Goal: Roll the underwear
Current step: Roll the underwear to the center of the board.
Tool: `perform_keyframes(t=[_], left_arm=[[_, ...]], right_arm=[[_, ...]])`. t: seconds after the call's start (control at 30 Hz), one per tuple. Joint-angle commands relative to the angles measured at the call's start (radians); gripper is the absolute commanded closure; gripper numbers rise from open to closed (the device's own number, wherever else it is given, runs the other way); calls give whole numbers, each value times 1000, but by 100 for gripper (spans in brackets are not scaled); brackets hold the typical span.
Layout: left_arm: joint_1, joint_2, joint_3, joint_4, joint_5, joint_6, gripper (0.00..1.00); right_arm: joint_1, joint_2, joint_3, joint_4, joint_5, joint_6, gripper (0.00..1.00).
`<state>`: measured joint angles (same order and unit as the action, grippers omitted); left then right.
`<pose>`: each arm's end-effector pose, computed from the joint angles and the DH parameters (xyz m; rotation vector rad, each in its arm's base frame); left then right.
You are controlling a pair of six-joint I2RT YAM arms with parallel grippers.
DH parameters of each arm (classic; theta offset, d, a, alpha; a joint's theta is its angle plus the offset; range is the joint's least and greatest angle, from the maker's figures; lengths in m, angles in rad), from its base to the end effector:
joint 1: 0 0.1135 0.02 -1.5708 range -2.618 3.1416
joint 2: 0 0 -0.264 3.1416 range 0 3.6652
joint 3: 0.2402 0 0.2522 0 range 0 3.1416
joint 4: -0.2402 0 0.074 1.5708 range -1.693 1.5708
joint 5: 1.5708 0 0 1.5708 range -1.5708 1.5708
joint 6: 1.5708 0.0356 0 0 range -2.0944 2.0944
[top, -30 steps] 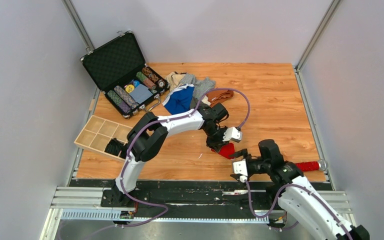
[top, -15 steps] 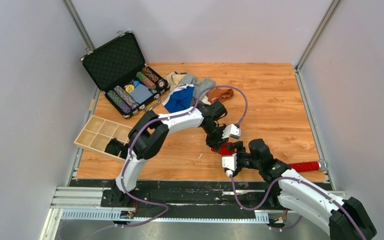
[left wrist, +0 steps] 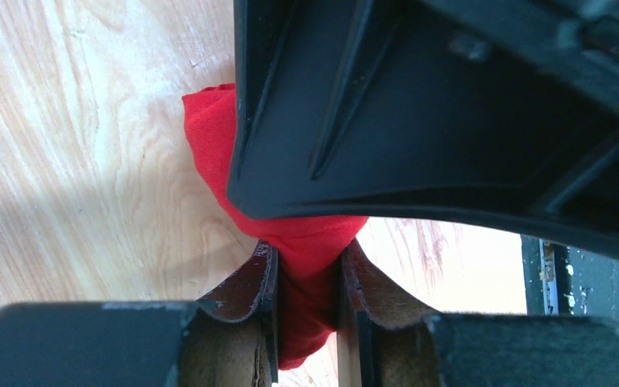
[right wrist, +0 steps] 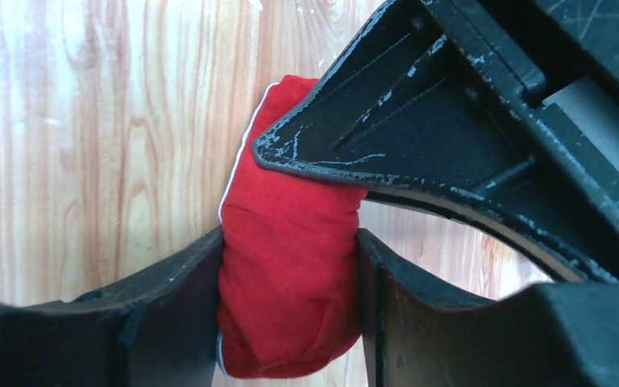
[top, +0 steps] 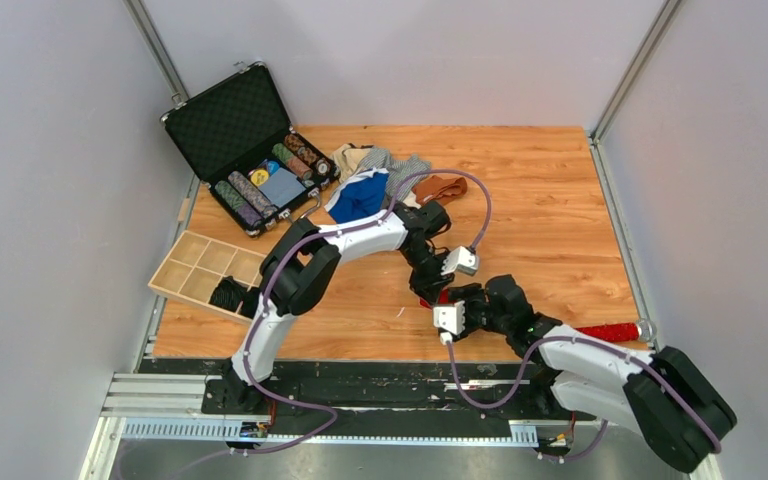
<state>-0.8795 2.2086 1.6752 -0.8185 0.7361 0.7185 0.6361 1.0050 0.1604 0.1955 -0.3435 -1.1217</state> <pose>0.2624 -0.3546 0.1547 2.0788 1.8583 -1.0954 0.1310 0.1116 0.1280 -1.7904 1.2407 0.1063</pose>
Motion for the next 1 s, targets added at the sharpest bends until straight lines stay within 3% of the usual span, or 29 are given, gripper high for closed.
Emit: perform_keyframes(t=[0.0, 0.2, 0.27, 0.3, 0.37, 0.53, 0.63, 0.73, 0.97], left_arm=[[-6, 93, -43, -172, -28, 42, 100], [53, 55, -18, -234, 55, 40, 100], [96, 8, -23, -204, 44, -27, 85], [112, -16, -45, -144, 37, -56, 73], [167, -113, -106, 8, -4, -175, 59], [286, -486, -393, 509, -209, -403, 47], [292, -620, -531, 649, -336, -369, 43], [274, -745, -649, 699, -362, -295, 42], [47, -911, -867, 798, -373, 62, 42]], right_arm=[[0, 130, 54, 8, 102, 35, 51], [0, 140, 73, -91, 58, 8, 83], [-1, 130, 122, -179, 21, 34, 87], [-3, 125, 144, -224, 3, 63, 89], [-12, 129, 211, -338, -59, 133, 90], [-46, 233, 343, -504, -186, 270, 91], [-76, 308, 398, -551, -240, 316, 92], [-120, 389, 479, -631, -323, 375, 92], [-246, 710, 728, -850, -589, 548, 92]])
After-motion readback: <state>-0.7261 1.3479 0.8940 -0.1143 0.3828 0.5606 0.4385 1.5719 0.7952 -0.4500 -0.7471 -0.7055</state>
